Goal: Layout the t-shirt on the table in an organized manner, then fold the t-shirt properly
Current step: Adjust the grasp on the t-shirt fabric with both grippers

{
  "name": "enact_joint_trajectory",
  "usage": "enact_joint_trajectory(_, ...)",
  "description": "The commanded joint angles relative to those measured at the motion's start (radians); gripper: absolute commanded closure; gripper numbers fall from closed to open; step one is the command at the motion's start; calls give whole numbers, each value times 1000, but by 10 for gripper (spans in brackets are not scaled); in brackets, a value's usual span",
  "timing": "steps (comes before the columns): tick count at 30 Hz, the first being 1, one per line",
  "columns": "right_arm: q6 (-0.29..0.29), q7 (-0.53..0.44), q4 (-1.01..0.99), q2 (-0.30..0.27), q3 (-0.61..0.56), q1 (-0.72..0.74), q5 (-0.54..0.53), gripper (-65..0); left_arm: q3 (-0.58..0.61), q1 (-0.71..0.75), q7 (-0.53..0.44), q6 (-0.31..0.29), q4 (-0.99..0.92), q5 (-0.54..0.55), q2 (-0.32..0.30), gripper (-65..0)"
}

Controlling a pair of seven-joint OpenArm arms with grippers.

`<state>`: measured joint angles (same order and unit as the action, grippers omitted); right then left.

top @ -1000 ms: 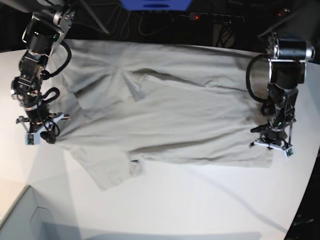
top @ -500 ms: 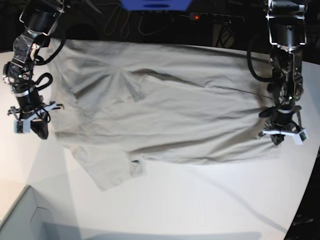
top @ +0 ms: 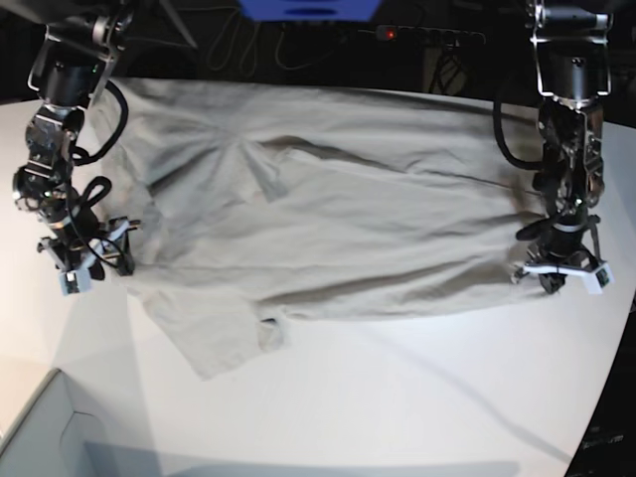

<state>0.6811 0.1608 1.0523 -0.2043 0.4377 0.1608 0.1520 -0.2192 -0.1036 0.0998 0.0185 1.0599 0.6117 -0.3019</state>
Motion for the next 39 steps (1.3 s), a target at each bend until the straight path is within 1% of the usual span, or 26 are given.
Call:
enact_joint_trajectory(1,17,-23,-11,-28,-7,30,-13,-317,-4,-15,-25,-7,16,-2,-16,-1)
enact_joint_trajectory(6,17,-25,-152,-42,-20,104,-13,-317,-4,-15,-25,-7,16,-2,-21,-1)
enact_joint_trajectory(8,17,-25,-163,-53,-18,115,-13,-317,-4,-15,-25,-7,16,-2,-21,-1)
enact_joint_trajectory(11,17,-25,-163,-51,-23,115,-13,-315,-6,-14,-25,-7,16,-2,-23,-1)
enact_joint_trajectory(16,17,-25,-178,-51,-23,116,-13,-269,-4,-12,-25,-9,16,-3,-23,-1)
enact_joint_trajectory(20,17,-25,-298,-59,-24,159,-12,-260,-4,-12,-25,-9,16,-3,-23,-1)
enact_joint_trajectory(22,17,-25,-349,-80,-24,174,-12,-256,-4,-12,-25,-9,16,-3,-23,-1)
enact_joint_trajectory(23,17,-27,-363,-80,-24,176,-12,-246,-4,-14,-25,-9,16,-3,-23,-1)
enact_joint_trajectory(24,17,-27,-366,-82,-24,176,-12,-219,-4,-14,-25,-9,16,-3,-23,-1)
enact_joint_trajectory(25,17,-27,-366,-82,-24,176,-12,-177,-6,-14,-25,-9,16,-3,-23,-1)
enact_joint_trajectory(27,17,-27,-366,-83,-24,178,-12,-65,-6,-12,-25,-9,16,-3,-23,-1)
enact_joint_trajectory(28,17,-27,-364,-83,-23,179,-12,-2,-6,-12,-25,-9,16,-3,-23,-1)
enact_joint_trajectory(31,17,-27,-301,-83,-23,167,-12,0,-4,-12,-25,-9,16,-3,-23,-1)
enact_joint_trajectory(35,17,-27,-139,-76,-18,82,-16,0,-7,-12,-25,-7,16,-3,-23,-1)
enact_joint_trajectory(39,17,-27,39,-42,-18,-7,-18,0,-10,-12,-25,-7,19,-2,-23,-1)
